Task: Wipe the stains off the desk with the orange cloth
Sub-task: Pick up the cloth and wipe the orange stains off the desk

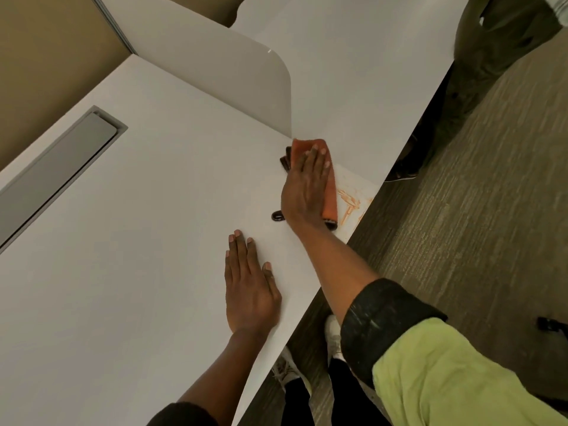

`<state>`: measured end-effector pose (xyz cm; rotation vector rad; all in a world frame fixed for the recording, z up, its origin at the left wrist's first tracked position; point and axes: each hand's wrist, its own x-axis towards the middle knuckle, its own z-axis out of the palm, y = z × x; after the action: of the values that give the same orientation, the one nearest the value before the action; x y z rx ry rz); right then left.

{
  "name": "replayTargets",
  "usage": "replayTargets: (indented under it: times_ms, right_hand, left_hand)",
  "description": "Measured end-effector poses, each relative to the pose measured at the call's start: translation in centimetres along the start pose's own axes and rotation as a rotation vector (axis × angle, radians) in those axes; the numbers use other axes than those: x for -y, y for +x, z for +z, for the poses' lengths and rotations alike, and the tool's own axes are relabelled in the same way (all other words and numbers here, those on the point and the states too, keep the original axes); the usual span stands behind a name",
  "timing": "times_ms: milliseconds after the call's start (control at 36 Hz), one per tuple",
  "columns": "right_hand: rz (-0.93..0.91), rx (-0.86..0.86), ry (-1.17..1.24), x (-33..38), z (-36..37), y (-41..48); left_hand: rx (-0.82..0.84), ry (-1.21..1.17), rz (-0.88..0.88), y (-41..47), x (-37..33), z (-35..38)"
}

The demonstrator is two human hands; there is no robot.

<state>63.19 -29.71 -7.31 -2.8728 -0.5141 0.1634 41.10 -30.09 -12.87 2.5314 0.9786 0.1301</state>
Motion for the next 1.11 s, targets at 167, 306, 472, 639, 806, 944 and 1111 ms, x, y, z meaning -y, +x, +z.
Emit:
replayTargets:
  times_ms: [167, 306, 472, 639, 806, 944, 1111]
  right_hand:
    - [-0.053, 0.026, 0.060, 2.9, 1.5, -4.5]
    - [-0.206, 0.050, -0.026, 3.0, 1.3, -2.8]
    - [-0.058, 0.015, -0.018, -0.3, -0.3, 0.9]
    - [-0.125, 0.042, 0.006, 0.6, 1.3, -4.8]
    - [-0.265, 0.056, -0.029, 0.4, 0.6, -2.2]
    - [-0.106, -0.006, -0.035, -1.8, -0.5, 1.5]
    - [-0.039, -0.023, -0.011, -2.1, 1.3, -3.6]
  left_hand:
    - [-0.007, 0.011, 0.008, 0.2, 0.0, 0.1]
    - [-0.012, -0.002, -0.005, 0.2, 0.1, 0.2]
    - [-0.019, 0.015, 0.004, 0.1, 0.3, 0.3]
    - [-0.022, -0.027, -0.003, 0.1, 0.2, 0.7]
    - [-0.033, 0.001, 0.025, 0.1, 0.2, 0.6]
    - [-0.055, 0.045, 0.040, 0.1, 0.3, 0.7]
    - [-0.086, 0.055, 0.025, 0.4, 0.5, 1.2]
